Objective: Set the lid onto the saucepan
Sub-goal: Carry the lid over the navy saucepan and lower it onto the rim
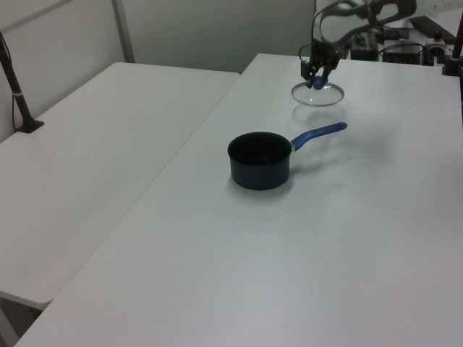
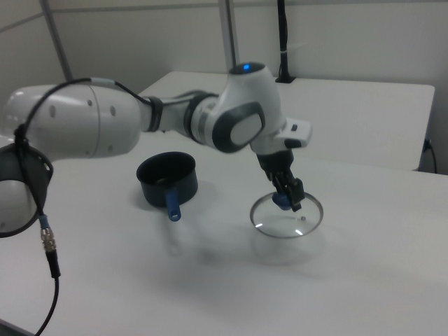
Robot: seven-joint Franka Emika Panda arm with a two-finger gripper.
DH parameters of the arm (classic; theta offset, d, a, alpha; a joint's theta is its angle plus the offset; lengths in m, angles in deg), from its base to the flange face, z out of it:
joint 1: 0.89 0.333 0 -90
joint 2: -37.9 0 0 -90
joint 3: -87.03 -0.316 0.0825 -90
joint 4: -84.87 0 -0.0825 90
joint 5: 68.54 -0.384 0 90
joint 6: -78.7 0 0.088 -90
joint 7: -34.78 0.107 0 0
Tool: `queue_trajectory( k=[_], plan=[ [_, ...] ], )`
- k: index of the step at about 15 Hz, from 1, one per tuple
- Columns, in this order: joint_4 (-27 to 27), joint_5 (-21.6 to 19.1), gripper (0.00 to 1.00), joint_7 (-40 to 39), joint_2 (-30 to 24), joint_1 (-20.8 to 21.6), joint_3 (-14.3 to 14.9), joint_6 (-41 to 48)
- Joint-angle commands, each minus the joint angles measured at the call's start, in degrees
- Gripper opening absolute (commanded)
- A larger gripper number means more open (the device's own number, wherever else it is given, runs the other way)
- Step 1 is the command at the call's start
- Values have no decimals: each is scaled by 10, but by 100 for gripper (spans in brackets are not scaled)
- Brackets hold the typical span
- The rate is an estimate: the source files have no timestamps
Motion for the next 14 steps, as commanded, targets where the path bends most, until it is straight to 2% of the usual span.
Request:
queue_trajectory(
  k=[1,4,7,10,14],
  plan=[
    [13,6,52,-27,-36,3,9,66],
    [13,4,52,-22,-40,9,12,67],
    [13,3,52,6,-42,55,14,67],
    [15,3,52,42,-42,138,38,82],
    [45,3,52,94,-36,226,46,108]
  ],
)
